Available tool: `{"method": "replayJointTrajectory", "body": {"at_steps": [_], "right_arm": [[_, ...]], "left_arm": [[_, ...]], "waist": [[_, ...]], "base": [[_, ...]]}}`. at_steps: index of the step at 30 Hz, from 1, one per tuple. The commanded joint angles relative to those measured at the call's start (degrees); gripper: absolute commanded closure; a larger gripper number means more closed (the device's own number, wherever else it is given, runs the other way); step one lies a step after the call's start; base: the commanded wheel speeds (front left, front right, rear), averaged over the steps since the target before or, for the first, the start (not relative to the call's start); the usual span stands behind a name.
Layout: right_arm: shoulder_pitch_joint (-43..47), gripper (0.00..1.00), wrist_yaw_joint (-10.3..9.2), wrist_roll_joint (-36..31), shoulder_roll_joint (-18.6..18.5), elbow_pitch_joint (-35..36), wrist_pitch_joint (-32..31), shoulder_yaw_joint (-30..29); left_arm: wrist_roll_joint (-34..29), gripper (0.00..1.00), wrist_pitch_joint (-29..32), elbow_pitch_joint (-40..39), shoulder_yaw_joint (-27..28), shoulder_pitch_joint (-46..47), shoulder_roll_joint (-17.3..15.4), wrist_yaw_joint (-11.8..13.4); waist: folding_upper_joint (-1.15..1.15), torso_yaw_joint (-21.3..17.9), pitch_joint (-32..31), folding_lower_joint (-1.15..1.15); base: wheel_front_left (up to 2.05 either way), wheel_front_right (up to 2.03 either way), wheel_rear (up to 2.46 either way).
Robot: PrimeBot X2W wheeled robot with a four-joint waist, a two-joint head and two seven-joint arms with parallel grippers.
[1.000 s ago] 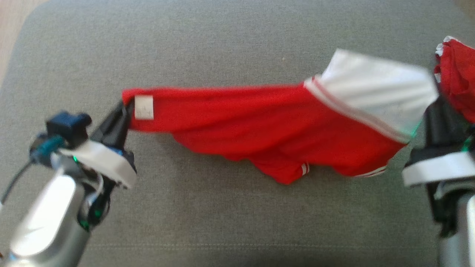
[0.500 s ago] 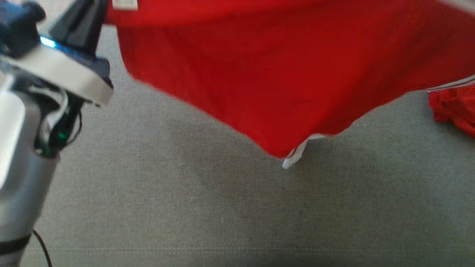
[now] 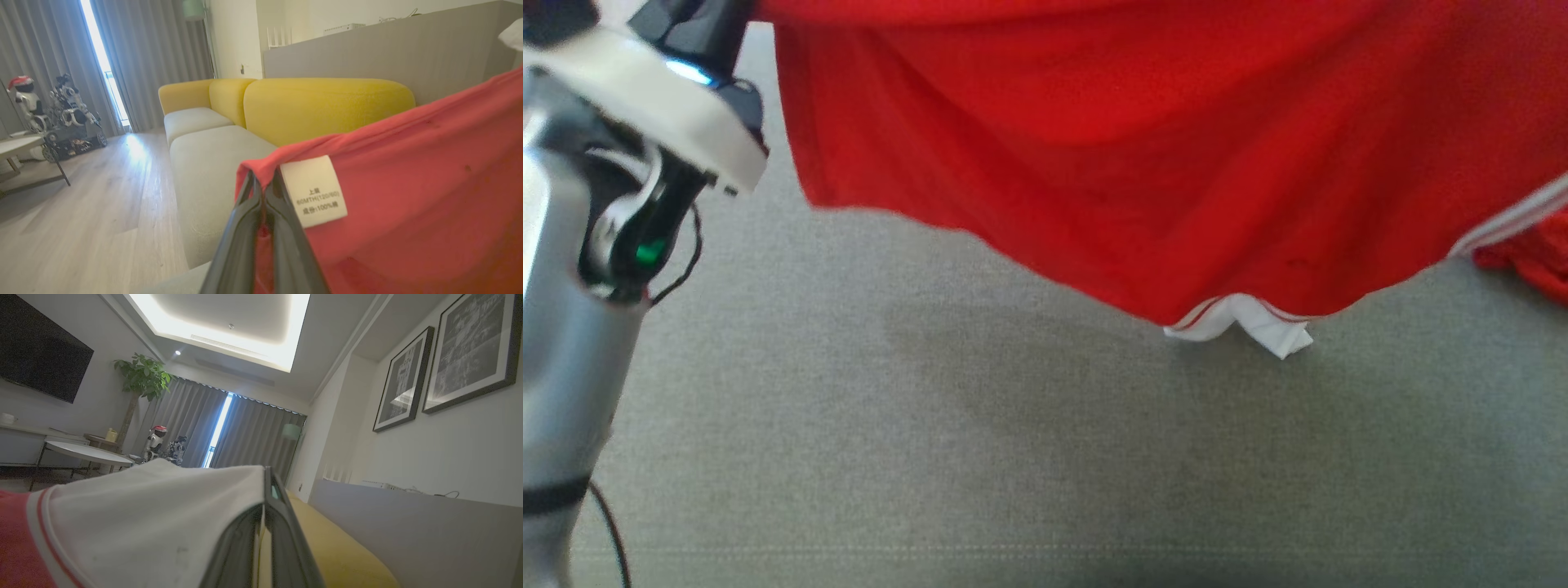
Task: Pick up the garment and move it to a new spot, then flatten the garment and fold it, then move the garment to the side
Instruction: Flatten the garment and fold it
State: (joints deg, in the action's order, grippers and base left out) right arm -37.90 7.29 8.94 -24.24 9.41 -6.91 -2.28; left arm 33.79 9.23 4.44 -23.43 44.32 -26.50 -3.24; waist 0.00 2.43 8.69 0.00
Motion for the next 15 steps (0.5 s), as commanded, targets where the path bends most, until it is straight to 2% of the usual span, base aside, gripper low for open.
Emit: {"method": "replayJointTrajectory", "body": {"at_steps": [1, 5, 9, 15], "right_arm": [[-4.8, 1.0, 0.2, 1.13, -1.01, -0.44, -0.17, 1.47], [-15.33, 1.0, 0.2, 3.36, -0.78, -10.96, 1.58, 7.67], [-28.29, 1.0, 0.2, 3.07, 1.2, -24.3, 6.13, 11.65], [-43.95, 1.0, 0.2, -1.73, 7.99, -42.61, 18.13, 10.3]], "left_arm": [[0.7, 1.0, 0.61, 0.18, 2.56, 5.76, -1.43, -0.5], [2.44, 1.0, 0.15, 9.74, 1.87, 13.42, 1.93, -2.03], [2.08, 1.0, -4.31, 21.99, 1.5, 22.53, 5.45, -2.95], [0.14, 1.0, -16.1, 38.97, 1.61, 33.19, 9.72, -3.3]], "waist": [[0.0, -0.17, 1.18, 0.0], [0.0, -0.68, 4.41, 0.0], [0.0, -0.94, 6.98, 0.0], [0.0, -1.2, 7.47, 0.0]], "base": [[0.0, 0.0, 0.0], [0.0, 0.0, 0.0], [0.0, 0.0, 0.0], [0.0, 0.0, 0.0]]}}
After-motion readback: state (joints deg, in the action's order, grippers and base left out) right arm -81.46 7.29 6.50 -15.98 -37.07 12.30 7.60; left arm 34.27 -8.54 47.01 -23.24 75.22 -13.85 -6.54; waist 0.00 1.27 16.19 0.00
